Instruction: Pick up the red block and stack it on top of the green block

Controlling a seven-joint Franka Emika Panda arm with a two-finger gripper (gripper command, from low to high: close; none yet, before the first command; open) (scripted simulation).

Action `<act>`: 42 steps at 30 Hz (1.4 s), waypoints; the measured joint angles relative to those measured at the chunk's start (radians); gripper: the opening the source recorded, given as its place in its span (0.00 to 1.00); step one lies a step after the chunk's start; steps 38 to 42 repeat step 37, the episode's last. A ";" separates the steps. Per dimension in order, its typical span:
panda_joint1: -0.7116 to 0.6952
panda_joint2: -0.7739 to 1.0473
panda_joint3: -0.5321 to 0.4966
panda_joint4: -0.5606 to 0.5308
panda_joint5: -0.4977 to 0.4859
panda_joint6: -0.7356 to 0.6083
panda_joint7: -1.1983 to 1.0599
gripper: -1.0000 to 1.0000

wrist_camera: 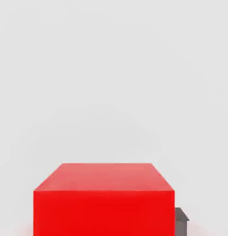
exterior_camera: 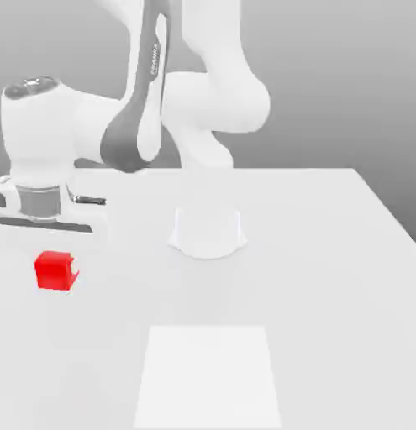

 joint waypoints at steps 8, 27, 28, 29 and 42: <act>-0.252 -0.134 -0.267 -0.092 -0.138 -0.036 -0.357 0.00; -0.187 0.028 -0.446 -0.122 0.024 0.160 -0.608 0.00; -0.176 0.043 -0.451 -0.123 0.048 0.173 -0.624 0.00; -0.164 0.058 -0.456 -0.123 0.074 0.185 -0.642 0.00; -0.104 0.183 -0.423 -0.123 0.387 0.271 -0.862 1.00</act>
